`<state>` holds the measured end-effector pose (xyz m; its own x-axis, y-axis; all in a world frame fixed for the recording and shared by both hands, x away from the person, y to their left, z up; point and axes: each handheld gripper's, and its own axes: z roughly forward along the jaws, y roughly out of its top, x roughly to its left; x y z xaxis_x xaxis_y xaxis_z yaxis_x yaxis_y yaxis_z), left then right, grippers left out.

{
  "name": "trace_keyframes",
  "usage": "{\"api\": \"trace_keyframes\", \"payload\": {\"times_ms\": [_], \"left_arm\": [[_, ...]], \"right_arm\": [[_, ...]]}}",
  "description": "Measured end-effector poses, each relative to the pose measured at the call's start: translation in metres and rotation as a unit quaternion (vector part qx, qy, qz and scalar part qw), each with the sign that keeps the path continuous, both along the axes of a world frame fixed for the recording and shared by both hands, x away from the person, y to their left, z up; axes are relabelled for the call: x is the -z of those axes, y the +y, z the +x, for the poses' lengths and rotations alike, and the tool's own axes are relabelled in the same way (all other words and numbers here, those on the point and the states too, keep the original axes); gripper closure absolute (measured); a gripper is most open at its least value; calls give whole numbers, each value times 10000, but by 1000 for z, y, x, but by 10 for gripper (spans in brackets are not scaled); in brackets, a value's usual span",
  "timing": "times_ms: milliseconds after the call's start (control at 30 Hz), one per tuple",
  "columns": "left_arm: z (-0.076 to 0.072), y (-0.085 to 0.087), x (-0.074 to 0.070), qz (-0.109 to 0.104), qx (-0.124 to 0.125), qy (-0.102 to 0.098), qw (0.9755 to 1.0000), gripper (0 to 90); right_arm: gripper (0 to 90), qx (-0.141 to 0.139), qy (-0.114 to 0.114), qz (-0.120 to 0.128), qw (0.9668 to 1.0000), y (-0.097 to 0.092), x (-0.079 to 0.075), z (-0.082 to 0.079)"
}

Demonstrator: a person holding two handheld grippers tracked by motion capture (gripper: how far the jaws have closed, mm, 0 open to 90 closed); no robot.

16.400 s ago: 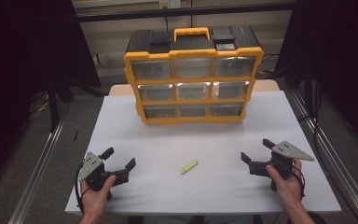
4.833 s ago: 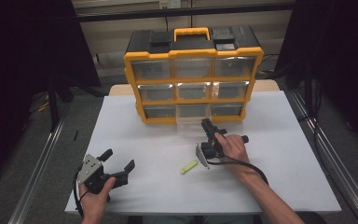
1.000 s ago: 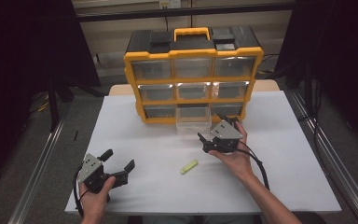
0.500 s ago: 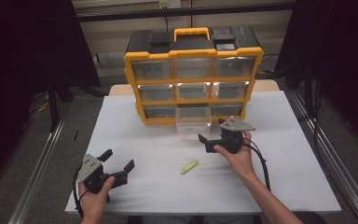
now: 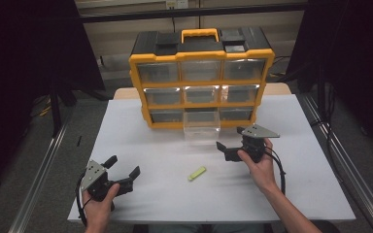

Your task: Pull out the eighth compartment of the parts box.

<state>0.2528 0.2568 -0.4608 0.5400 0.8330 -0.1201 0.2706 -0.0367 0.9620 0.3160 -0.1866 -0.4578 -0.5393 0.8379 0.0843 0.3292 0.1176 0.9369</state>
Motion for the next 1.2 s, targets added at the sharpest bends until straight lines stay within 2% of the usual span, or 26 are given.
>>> {"api": "trace_keyframes", "payload": {"times_ms": [33, 167, 233, 367, 400, 467, 567, 767, 1067, 1200], "left_arm": [[0, 0, 0, -49, -17, 4, 10000, 49], [-1, 0, 0, 5, -15, -1, 10000, 49], [-1, -1, 0, -65, -51, -5, 10000, 49], [-1, 1, -1, 10, -31, 3, 10000, 49], [-1, 0, -1, -66, -61, 7, 10000, 49], [-2, 2, -1, -31, -54, -3, 10000, 48], [-1, 2, -2, -95, -77, -24, 9999, 48], [-1, 3, -1, -75, -77, 3, 9999, 48], [0, 6, 1, -90, -108, 94, 9999, 47], [-1, 7, 0, -123, -101, 73, 9998, 45]], "right_arm": [[18, 13, 10, 33, 10000, -1, 0, -1], [18, 10, 55, 31, 10000, -9, -1, -5], [18, 64, 80, 29, 9999, -13, -1, -8], [18, 110, 85, 75, 9999, -20, -1, -13], [18, 133, 79, 66, 9999, -21, -1, -14], [18, 145, 105, 49, 9998, -24, -1, -16], [17, 263, 82, 78, 9996, -30, -3, -21], [17, 412, 71, 62, 9991, -44, -3, -30], [16, 613, 119, 71, 9980, -60, -1, -43], [16, 702, 177, 92, 9973, -67, 2, -50]]}}
